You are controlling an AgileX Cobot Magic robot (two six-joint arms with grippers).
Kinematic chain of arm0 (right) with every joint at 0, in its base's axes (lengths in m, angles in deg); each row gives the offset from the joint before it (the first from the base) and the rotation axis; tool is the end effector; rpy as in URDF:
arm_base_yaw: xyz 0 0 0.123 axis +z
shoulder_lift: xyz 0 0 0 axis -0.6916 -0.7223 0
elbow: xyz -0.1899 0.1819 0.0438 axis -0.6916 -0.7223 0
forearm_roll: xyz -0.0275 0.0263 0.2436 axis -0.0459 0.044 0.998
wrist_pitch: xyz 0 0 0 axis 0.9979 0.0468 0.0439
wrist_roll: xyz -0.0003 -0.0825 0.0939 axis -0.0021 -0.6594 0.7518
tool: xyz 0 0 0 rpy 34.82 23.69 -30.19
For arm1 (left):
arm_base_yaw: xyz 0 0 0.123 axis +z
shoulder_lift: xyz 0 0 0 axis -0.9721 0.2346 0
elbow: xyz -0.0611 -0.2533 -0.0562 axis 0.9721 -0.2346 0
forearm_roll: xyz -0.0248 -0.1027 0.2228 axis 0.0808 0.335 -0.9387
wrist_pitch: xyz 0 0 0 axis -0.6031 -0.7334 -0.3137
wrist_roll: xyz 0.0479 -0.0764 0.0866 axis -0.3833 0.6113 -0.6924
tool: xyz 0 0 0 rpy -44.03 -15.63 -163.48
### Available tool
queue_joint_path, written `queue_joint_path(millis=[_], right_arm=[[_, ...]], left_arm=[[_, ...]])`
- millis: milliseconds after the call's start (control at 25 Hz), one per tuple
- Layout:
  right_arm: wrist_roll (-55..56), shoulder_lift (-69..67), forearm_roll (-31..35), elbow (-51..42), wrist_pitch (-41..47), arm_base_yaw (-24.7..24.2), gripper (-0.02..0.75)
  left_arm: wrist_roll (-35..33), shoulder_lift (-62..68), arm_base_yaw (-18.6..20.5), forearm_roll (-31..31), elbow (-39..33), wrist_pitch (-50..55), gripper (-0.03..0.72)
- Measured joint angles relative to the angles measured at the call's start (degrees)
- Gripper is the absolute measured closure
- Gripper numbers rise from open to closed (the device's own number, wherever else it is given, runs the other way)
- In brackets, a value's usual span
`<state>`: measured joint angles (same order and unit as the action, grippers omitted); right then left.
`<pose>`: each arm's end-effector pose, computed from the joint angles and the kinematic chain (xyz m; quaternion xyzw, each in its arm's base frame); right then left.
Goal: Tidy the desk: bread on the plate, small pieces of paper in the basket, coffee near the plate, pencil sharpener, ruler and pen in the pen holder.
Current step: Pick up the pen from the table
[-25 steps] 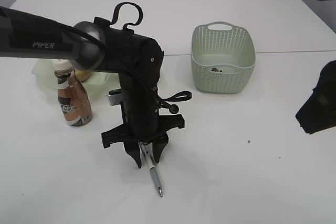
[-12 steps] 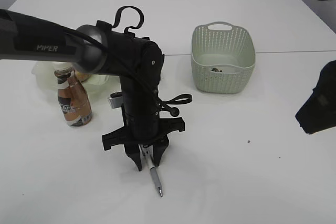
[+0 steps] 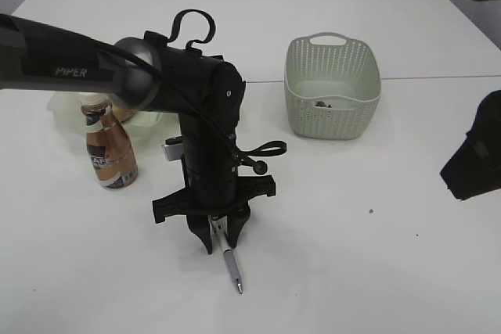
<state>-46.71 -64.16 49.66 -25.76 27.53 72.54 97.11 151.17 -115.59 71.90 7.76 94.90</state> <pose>0.1831 0.1148 0.3022 -0.2207 0.9545 0.1017 0.1728 0.3112 -0.2691 0.0578 0.1645 -0.9847 0.0093 0.0561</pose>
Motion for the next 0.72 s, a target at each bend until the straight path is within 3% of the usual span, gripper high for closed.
queue_joint_path(millis=[160, 400, 720], right_arm=[[0.00, 0.00, 0.00, 0.00, 0.00, 0.00, 0.491], [0.00, 0.00, 0.00, 0.00, 0.00, 0.00, 0.491], [0.00, 0.00, 0.00, 0.00, 0.00, 0.00, 0.492]], left_arm=[[-0.48, 0.00, 0.00, 0.20, 0.00, 0.00, 0.465], [-2.73, 0.00, 0.00, 0.42, 0.10, 0.00, 0.614], [-11.00, 0.03, 0.00, -3.99, 0.10, 4.39, 0.624]])
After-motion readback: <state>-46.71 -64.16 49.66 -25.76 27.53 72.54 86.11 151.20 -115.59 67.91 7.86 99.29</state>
